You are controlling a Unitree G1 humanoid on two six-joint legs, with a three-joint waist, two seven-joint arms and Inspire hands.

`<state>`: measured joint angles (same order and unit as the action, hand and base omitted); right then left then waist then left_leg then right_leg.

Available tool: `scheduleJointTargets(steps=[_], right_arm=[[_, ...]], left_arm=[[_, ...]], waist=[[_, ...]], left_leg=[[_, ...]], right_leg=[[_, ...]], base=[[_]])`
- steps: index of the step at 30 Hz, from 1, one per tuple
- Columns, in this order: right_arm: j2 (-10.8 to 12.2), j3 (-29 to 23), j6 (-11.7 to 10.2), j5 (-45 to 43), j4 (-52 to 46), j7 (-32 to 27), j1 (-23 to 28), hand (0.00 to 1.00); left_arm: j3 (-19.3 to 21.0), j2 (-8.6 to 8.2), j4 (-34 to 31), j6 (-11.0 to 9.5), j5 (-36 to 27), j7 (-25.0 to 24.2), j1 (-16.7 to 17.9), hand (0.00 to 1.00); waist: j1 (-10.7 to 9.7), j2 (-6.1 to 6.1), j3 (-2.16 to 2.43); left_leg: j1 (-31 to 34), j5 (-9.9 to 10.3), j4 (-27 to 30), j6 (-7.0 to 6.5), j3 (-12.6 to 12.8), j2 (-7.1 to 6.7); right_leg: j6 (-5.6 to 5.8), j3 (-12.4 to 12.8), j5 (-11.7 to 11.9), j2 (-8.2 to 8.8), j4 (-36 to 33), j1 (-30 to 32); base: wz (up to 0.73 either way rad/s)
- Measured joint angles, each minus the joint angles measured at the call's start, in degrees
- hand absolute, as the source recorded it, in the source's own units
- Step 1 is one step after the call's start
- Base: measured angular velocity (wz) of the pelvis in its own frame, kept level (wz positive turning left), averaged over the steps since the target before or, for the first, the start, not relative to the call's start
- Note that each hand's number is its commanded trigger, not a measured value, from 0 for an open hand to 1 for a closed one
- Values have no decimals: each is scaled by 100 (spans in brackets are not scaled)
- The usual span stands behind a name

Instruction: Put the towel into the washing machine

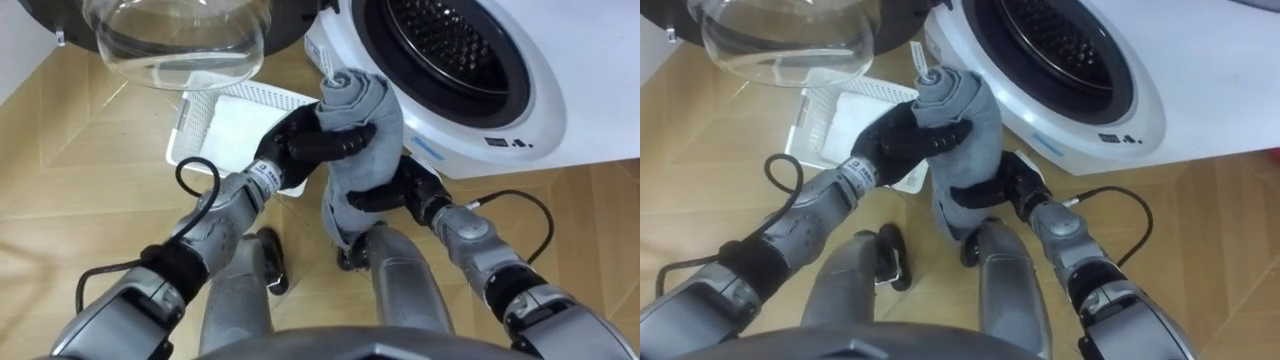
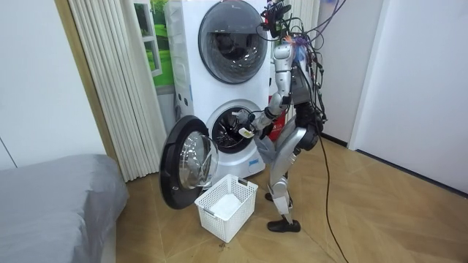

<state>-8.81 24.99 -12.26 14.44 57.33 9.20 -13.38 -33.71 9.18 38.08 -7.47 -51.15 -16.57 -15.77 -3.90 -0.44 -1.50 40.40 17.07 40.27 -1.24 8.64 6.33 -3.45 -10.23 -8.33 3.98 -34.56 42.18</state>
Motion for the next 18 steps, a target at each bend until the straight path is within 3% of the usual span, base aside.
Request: scheduleJointTargets(steps=[2, 3, 4, 12, 18], right_arm=[[3, -41, -27, 0, -4, -23, 11, 100], [5, -42, -28, 3, -7, -40, -3, 100], [6, -42, -28, 4, -7, -45, -10, 100], [28, -168, -22, 134, -4, -70, 95, 100], [20, -315, 131, 628, 133, -94, 129, 100]], left_arm=[[52, -36, 0, 1, 0, 0, 2, 100], [63, -46, 0, 1, -1, 0, 2, 94], [86, -52, 0, 1, -1, 0, 2, 0], [226, -88, -24, 0, -158, -10, 87, 0], [517, -194, -23, -38, -369, 12, 239, 0]], waist=[[7, 5, -3], [12, 5, -3], [19, 5, -3], [137, 3, -4], [344, 25, -18]], left_leg=[[-2, 0, -8, 0, 6, -3], [-3, 0, -12, 0, 16, -4], [-4, -1, -16, 0, 25, -5], [-46, -70, -204, 29, 52, -11], [-60, -84, -290, 34, 43, -15]], right_leg=[[0, 8, -2, 4, -10, 14], [0, 26, -2, 2, -18, 27], [0, 33, -2, 2, -20, 33], [-17, 19, 31, -18, 137, -5], [-18, -46, 34, -16, 176, -32]], base=[[-2], [-4], [-4], [0], [0]])
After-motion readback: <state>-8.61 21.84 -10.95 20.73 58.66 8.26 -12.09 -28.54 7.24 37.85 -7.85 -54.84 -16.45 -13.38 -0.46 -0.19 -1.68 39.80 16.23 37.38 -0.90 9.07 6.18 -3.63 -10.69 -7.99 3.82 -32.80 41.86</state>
